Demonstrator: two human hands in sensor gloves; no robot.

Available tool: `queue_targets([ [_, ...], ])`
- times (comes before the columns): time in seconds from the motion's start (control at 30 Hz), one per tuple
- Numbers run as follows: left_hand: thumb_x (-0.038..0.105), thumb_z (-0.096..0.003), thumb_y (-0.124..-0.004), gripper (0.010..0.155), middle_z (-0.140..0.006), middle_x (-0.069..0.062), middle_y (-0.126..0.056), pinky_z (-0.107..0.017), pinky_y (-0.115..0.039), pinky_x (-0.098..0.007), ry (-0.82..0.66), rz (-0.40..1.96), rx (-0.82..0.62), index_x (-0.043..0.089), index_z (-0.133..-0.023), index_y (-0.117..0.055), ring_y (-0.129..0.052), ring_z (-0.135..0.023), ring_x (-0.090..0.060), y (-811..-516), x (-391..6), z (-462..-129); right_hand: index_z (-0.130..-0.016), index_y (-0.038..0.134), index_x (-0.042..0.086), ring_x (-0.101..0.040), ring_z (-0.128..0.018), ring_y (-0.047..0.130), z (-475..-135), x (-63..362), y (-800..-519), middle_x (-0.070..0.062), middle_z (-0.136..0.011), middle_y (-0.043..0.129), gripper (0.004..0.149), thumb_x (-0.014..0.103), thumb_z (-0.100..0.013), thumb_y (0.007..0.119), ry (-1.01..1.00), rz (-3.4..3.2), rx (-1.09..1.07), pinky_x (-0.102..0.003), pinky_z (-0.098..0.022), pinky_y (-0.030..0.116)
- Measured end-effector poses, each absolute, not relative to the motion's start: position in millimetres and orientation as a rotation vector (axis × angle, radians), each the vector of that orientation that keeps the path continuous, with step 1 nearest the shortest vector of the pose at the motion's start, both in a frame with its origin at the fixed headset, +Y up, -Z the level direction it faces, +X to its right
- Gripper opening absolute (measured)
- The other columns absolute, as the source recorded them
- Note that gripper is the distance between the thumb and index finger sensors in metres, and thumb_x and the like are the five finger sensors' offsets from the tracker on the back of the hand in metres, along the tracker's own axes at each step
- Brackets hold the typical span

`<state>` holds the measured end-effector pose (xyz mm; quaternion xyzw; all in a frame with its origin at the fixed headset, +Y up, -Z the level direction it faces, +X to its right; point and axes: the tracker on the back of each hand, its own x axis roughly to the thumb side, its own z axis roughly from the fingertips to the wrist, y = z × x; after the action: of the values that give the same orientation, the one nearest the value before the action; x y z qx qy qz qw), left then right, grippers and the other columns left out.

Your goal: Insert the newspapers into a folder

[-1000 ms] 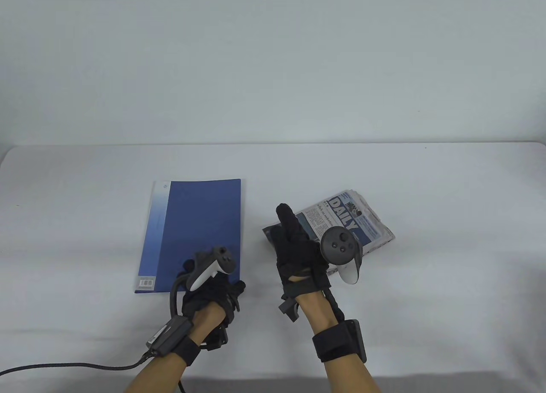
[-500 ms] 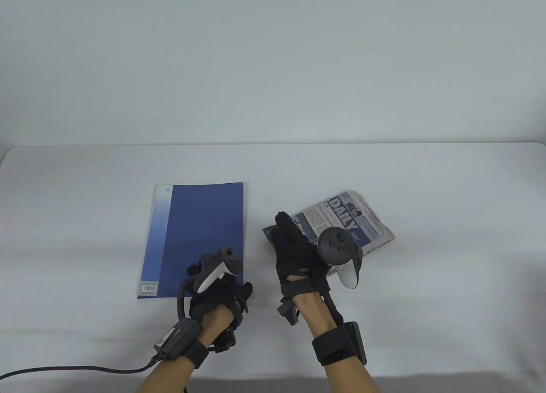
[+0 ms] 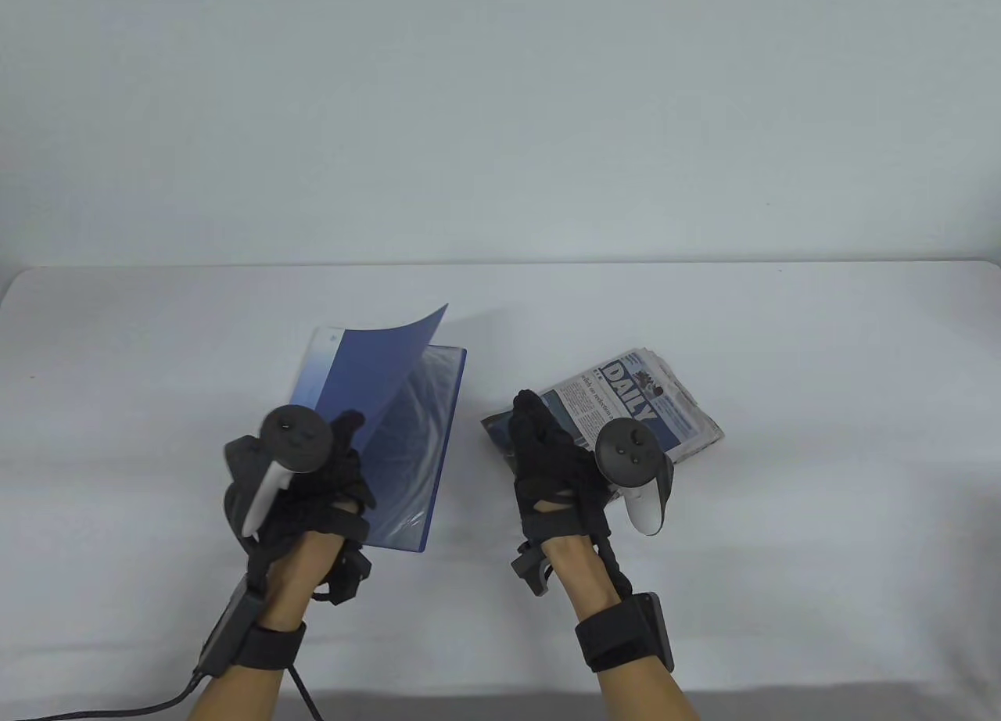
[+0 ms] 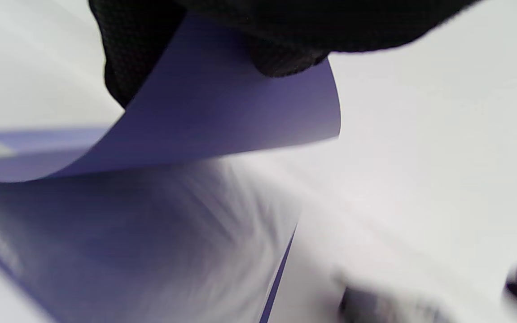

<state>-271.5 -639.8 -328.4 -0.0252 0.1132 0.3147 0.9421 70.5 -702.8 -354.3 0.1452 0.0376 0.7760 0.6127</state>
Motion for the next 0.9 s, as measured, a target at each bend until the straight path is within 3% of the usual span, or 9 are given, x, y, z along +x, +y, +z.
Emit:
queue_targets([
  [0.13, 0.041, -0.0632, -0.070, 0.057, -0.102, 0.004, -0.082, -0.062, -0.086, -0.038, 0.518, 0.688, 0.185, 0.034, -0.116, -0.050, -0.094, -0.083, -0.023, -614, -317, -304, -0.108, 0.036, -0.004, -0.057, -0.091, 0.050, -355, 69, -707, -0.031, -0.102, 0.042, 0.068, 0.043, -0.064, 0.059, 0.115, 1.720, 0.331, -0.071, -0.063, 0.042],
  [0.2, 0.044, -0.0642, -0.066, 0.064, -0.112, 0.004, -0.069, -0.070, -0.080, -0.039, 0.662, 0.639, 0.258, 0.035, -0.119, -0.034, -0.085, -0.093, -0.023, -606, -336, -294, -0.108, 0.036, -0.004, -0.057, -0.091, 0.051, -356, 70, -708, -0.031, -0.102, 0.042, 0.068, 0.042, -0.064, 0.059, 0.115, 1.735, 0.324, -0.071, -0.063, 0.042],
  [0.27, 0.047, -0.0647, -0.063, 0.080, -0.126, 0.002, -0.024, -0.092, -0.047, -0.049, 0.839, 0.533, 0.294, 0.037, -0.118, -0.004, -0.043, -0.119, -0.027, -605, -358, -286, -0.108, 0.037, -0.003, -0.057, -0.091, 0.052, -358, 71, -711, -0.031, -0.102, 0.043, 0.066, 0.040, -0.064, 0.060, 0.150, 1.762, 0.302, -0.071, -0.063, 0.043],
  [0.33, 0.052, -0.0652, -0.060, 0.094, -0.120, -0.002, 0.013, -0.094, -0.026, -0.055, 0.918, 0.514, 0.267, 0.032, -0.108, 0.021, -0.008, -0.120, -0.031, -610, -376, -281, -0.108, 0.038, -0.003, -0.056, -0.091, 0.052, -360, 71, -715, -0.031, -0.102, 0.043, 0.064, 0.038, -0.064, 0.060, 0.202, 1.764, 0.293, -0.070, -0.063, 0.043],
  [0.5, 0.060, -0.0651, -0.055, 0.104, -0.104, -0.004, 0.041, -0.091, -0.004, -0.059, 1.059, 0.749, -0.001, 0.030, -0.092, 0.041, 0.021, -0.112, -0.033, -664, -423, -290, -0.108, 0.037, -0.003, -0.057, -0.091, 0.052, -363, 65, -724, -0.031, -0.102, 0.042, 0.064, 0.037, -0.064, 0.060, 0.277, 1.651, 0.273, -0.070, -0.063, 0.043],
  [0.67, 0.064, -0.0631, -0.053, 0.109, -0.094, -0.007, 0.049, -0.087, 0.002, -0.062, 1.184, 0.645, -0.348, 0.027, -0.085, 0.046, 0.028, -0.107, -0.035, -733, -430, -308, -0.108, 0.037, -0.004, -0.057, -0.091, 0.051, -361, 62, -725, -0.031, -0.102, 0.042, 0.064, 0.037, -0.064, 0.060, 0.296, 1.650, 0.283, -0.070, -0.063, 0.043],
  [0.8, 0.057, -0.0632, -0.051, 0.090, -0.108, 0.001, 0.036, -0.090, 0.000, -0.060, 1.122, 0.572, -0.618, 0.039, -0.105, 0.026, 0.023, -0.113, -0.030, -778, -420, -324, -0.108, 0.037, -0.003, -0.057, -0.091, 0.051, -361, 62, -725, -0.031, -0.102, 0.042, 0.064, 0.038, -0.064, 0.060, 0.305, 1.654, 0.292, -0.070, -0.063, 0.043],
  [0.83, 0.054, -0.0590, -0.041, 0.078, -0.110, 0.003, 0.033, -0.088, 0.002, -0.059, 1.118, 0.589, -0.674, 0.042, -0.108, 0.019, 0.026, -0.110, -0.028, -787, -416, -326, -0.108, 0.037, -0.004, -0.057, -0.090, 0.051, -361, 62, -725, -0.031, -0.102, 0.042, 0.064, 0.038, -0.064, 0.060, 0.307, 1.660, 0.294, -0.070, -0.063, 0.043],
  [0.9, 0.051, -0.0614, -0.044, 0.076, -0.115, 0.003, 0.026, -0.088, 0.002, -0.060, 1.137, 0.576, -0.580, 0.043, -0.112, 0.011, 0.022, -0.112, -0.030, -781, -408, -330, -0.108, 0.037, -0.004, -0.057, -0.090, 0.051, -361, 61, -726, -0.032, -0.102, 0.041, 0.064, 0.038, -0.064, 0.060, 0.326, 1.676, 0.293, -0.071, -0.063, 0.043],
])
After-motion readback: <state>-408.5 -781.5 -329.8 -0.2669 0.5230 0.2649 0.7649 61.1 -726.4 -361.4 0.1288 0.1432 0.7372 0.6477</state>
